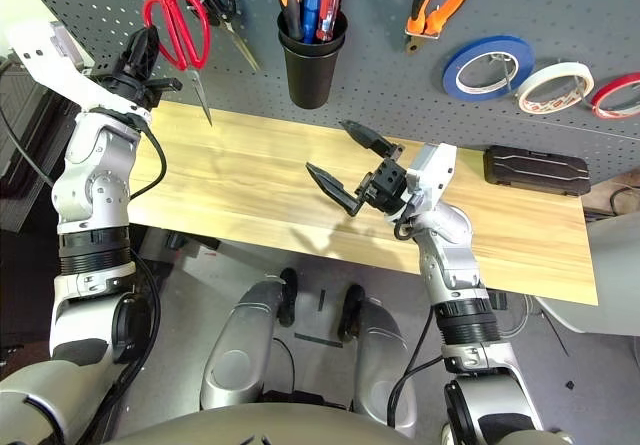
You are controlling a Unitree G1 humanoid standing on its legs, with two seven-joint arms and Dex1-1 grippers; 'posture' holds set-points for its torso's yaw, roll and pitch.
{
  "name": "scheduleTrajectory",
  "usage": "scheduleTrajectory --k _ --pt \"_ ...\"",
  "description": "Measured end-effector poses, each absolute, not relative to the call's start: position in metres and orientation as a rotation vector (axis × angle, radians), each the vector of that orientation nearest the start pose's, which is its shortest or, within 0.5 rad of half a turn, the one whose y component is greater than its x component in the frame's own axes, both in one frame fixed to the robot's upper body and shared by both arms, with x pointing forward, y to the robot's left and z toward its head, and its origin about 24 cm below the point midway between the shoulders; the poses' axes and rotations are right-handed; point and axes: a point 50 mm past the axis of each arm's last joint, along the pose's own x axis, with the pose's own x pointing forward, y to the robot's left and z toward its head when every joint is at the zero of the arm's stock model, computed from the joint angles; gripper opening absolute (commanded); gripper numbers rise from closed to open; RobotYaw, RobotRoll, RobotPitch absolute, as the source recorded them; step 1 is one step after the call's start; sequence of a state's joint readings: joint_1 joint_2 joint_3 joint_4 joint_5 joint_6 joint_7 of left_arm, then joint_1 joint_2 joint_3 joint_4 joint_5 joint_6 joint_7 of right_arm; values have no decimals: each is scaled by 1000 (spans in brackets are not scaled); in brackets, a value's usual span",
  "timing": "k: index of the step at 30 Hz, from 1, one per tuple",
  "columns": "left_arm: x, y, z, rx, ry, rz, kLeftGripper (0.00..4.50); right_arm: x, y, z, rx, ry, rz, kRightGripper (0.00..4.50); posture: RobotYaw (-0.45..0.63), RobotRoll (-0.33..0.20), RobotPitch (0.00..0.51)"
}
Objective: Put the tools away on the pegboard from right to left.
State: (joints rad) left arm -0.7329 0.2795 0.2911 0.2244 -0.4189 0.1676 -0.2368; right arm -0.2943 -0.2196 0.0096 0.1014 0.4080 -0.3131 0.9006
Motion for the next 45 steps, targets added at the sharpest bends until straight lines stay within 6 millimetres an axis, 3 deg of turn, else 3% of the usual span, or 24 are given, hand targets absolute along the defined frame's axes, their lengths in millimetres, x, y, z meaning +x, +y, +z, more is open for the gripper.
scheduleTrajectory --k 6,13,17,25,33,39,45 --pt "372 201 218 -226 -426 -197 15 278 -139 129 -49 -538 915 4500 223 0 260" --pt "378 194 211 -216 -421 -223 15 279 -138 129 -61 -531 894 4500 218 0 261" --pt "378 193 207 -197 -410 -231 1284 281 -139 130 -73 -536 846 4500 227 0 254" --pt "348 208 156 -147 -323 -215 4458 291 -160 129 -91 -514 587 4500 218 0 222" --pt "318 236 132 -36 -255 -138 4488 301 -193 107 -107 -414 134 4500 181 0 195" --pt "313 258 130 -5 -285 -46 4488 299 -224 92 -128 -373 -176 4500 163 0 192" --pt "313 264 119 1 -273 -37 4488 291 -251 80 -132 -359 -397 4500 132 0 185"
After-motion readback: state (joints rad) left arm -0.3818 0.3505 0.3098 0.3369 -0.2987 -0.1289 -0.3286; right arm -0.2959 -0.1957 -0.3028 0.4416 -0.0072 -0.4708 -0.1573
